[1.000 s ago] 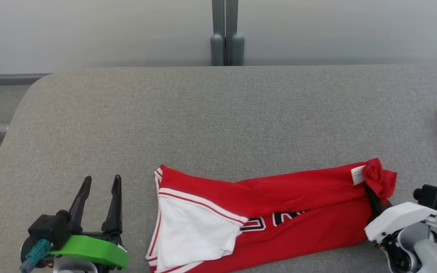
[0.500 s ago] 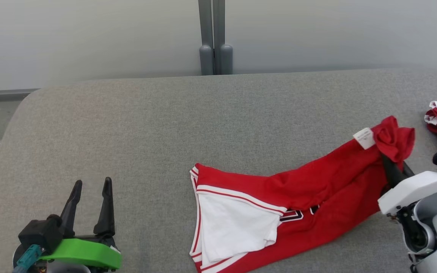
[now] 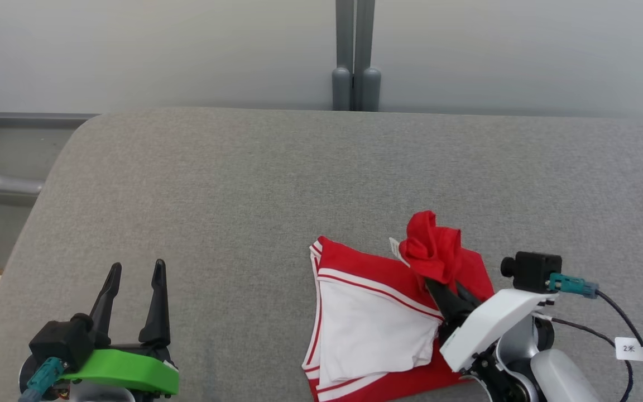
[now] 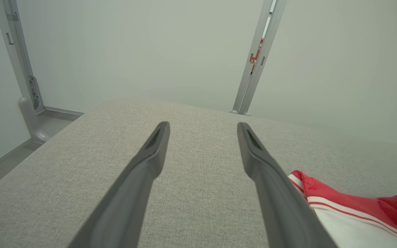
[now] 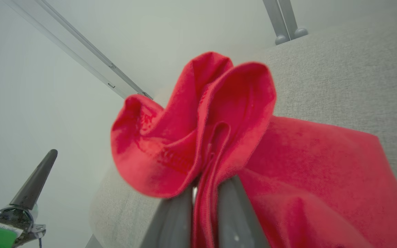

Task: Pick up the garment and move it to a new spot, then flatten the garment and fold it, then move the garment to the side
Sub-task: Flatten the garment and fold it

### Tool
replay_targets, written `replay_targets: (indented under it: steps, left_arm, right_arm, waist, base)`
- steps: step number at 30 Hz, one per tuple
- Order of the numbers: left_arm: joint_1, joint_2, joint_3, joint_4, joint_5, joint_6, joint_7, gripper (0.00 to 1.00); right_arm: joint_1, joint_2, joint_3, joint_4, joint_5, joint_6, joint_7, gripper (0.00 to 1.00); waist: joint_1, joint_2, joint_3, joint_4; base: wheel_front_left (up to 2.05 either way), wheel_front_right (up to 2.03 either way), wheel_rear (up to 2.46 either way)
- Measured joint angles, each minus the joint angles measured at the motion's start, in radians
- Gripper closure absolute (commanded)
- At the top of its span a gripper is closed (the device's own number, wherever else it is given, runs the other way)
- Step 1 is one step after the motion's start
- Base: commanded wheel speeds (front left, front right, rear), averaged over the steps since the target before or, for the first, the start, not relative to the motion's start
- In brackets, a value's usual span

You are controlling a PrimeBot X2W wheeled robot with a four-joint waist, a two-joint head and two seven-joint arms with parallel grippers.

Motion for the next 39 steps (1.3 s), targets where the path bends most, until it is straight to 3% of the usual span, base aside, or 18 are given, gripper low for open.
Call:
replay_targets:
  steps: [12,13,16,17,22,26,34,39]
  left_arm:
    - [-0.045,-0.02,-0.015,0.048,0.001,-0.017,-0.001,0.0]
    - [-0.046,-0.02,-0.014,0.05,0.001,-0.018,-0.001,0.0]
    - [-0.047,-0.02,-0.011,0.058,0.001,-0.021,-0.001,0.0]
    - [-0.047,-0.02,-0.01,0.06,0.001,-0.021,-0.001,0.0]
    - [-0.047,-0.021,-0.004,0.064,0.001,-0.021,-0.002,0.0]
    - [-0.046,-0.021,0.005,0.063,0.002,-0.021,-0.004,0.0]
    - [-0.026,-0.016,0.03,0.048,0.001,-0.01,-0.004,0.0]
    - [-0.023,-0.019,0.033,0.033,0.001,-0.007,-0.004,0.0]
  right_arm:
    - [-0.097,0.016,0.143,0.279,0.158,0.0,-0.103,1.0]
    - [-0.107,0.016,0.159,0.298,0.163,0.0,-0.114,0.93]
    - [-0.141,0.016,0.21,0.358,0.189,0.0,-0.145,0.55]
    - [-0.15,0.017,0.225,0.38,0.195,0.0,-0.153,0.0]
    - [-0.185,0.017,0.265,0.455,0.211,0.0,-0.192,0.0]
    - [-0.199,0.016,0.267,0.438,0.21,0.0,-0.224,0.0]
    - [-0.177,-0.079,0.218,0.231,0.265,0.0,-0.212,0.0]
    - [-0.153,-0.162,0.115,0.104,0.235,0.0,-0.246,0.0]
  waist:
    - [0.0,0.0,0.031,0.125]
    - [0.0,0.0,0.032,0.13]
    - [0.0,0.0,0.036,0.139]
    - [0.0,0.0,0.035,0.139]
    - [0.0,0.0,0.028,0.127]
    - [0.0,0.0,0.023,0.109]
    - [0.0,0.0,0.012,0.048]
    - [0.0,0.0,0.008,0.007]
  base:
    - [0.0,0.0,0.0]
    - [0.0,0.0,0.0]
    - [0.0,0.0,0.0]
    - [0.0,0.0,0.0]
    - [0.0,0.0,0.0]
    - [0.0,0.0,0.0]
    - [0.0,0.0,0.0]
    - [0.0,0.0,0.0]
